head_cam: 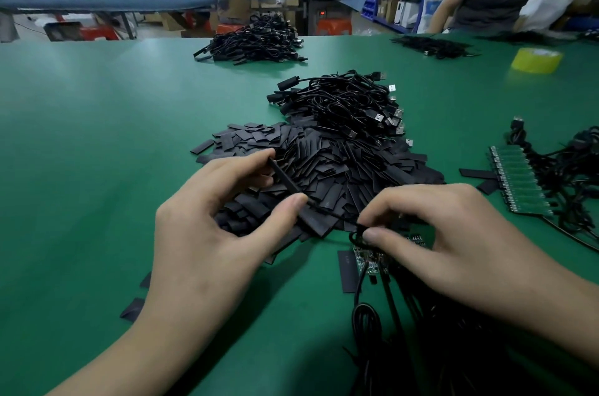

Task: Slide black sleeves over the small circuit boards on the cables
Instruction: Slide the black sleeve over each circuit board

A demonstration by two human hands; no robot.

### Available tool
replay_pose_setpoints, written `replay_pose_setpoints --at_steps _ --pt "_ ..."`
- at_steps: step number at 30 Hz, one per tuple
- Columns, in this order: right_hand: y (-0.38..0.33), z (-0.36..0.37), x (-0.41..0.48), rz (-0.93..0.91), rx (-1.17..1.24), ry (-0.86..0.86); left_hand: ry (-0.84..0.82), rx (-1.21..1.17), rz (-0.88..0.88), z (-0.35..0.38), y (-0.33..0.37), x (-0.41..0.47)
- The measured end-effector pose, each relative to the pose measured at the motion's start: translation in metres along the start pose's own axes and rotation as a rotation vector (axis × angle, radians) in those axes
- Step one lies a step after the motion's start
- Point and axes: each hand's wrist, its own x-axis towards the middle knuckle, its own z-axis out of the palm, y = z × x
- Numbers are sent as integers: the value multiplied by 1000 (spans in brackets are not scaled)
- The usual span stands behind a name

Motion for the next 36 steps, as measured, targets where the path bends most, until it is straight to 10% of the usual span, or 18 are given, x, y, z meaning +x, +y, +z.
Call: replay_pose_setpoints --at_steps 7,20,24,29,36 --pt "26 -36 32 135 23 213 -147 218 43 2 -3 -1" --pt "80 -43 240 150 -493 41 -506 515 220 7 -2 -8" --pt "62 -30 211 41 -325 63 -516 518 201 7 -1 -9" --pt "23 -37 104 -30 -141 -299 -521 510 177 8 0 -7" --pt "16 -29 27 -19 -331 -528 -506 481 186 10 2 -9"
